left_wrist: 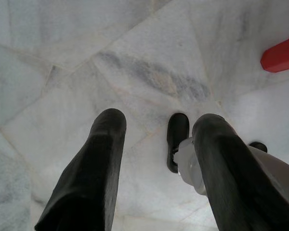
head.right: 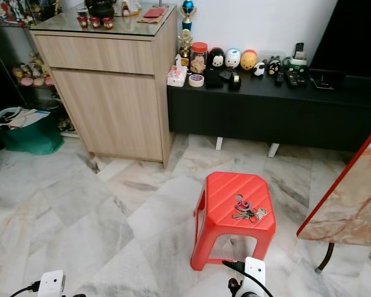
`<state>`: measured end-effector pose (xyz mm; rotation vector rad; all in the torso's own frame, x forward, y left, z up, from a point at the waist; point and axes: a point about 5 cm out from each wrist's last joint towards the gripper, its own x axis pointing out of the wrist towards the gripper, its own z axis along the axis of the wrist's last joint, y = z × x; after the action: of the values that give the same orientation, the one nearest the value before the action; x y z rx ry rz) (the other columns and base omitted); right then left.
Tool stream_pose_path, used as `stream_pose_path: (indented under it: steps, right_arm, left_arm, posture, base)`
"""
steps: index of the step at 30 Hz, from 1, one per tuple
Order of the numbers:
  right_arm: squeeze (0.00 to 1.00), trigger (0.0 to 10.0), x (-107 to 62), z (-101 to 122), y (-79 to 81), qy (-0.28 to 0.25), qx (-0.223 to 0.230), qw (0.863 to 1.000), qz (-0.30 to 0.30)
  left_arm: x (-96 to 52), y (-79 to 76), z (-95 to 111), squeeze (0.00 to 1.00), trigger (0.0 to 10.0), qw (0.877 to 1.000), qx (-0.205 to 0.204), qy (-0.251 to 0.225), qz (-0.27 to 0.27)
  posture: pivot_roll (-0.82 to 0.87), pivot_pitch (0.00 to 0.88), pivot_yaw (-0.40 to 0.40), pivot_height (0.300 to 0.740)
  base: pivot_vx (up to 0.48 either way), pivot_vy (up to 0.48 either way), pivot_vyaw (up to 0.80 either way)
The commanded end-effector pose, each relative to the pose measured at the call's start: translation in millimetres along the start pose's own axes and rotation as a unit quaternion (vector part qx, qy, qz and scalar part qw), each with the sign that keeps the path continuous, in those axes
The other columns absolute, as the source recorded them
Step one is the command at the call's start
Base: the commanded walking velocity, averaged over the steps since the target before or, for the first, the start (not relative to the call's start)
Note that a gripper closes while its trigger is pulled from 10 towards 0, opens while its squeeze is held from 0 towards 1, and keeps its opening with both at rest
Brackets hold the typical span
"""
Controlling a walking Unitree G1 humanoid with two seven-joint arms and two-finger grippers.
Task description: Hang keys on a hook
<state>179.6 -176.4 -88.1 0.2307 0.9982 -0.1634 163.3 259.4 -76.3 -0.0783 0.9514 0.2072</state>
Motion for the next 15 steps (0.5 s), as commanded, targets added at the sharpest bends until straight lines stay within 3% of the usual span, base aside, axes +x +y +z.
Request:
stream_pose_path:
  steps: [1, 4, 8, 15]
  right_arm:
    - [0.0, 10.0, 0.3, 3.1, -0.5, -0.003, -0.001, 1.0, -0.004]
    - [0.0, 10.0, 0.3, 2.8, -0.8, -0.001, -0.003, 1.0, -0.005]
    - [0.0, 10.0, 0.3, 3.0, -1.1, -0.002, -0.005, 1.0, -0.007]
    - [0.0, 10.0, 0.3, 3.9, -1.0, -0.005, -0.004, 1.0, -0.006]
  left_arm:
    - [-0.2, -1.0, -3.4, 0.0, 10.0, 1.0, -0.006, 0.007, 0.0]
    - [-0.2, -0.9, -3.4, 0.0, 10.0, 1.0, -0.007, 0.007, 0.0]
    - [-0.3, -0.7, -3.8, 0.0, 10.0, 1.0, -0.007, 0.009, 0.0]
    - [-0.1, -1.1, -3.5, 0.0, 10.0, 1.0, -0.008, 0.009, -0.002]
  posture:
    - [0.09, 0.015, -0.033, 0.74]
    - [0.09, 0.015, -0.033, 0.74]
    - [0.09, 0.027, -0.03, 0.74]
    - [0.08, 0.029, -0.028, 0.74]
  base:
    - [0.259, 0.0, 0.0]
    - [0.265, 0.0, 0.0]
    - [0.266, 0.0, -0.66]
    - [0.267, 0.0, 0.0]
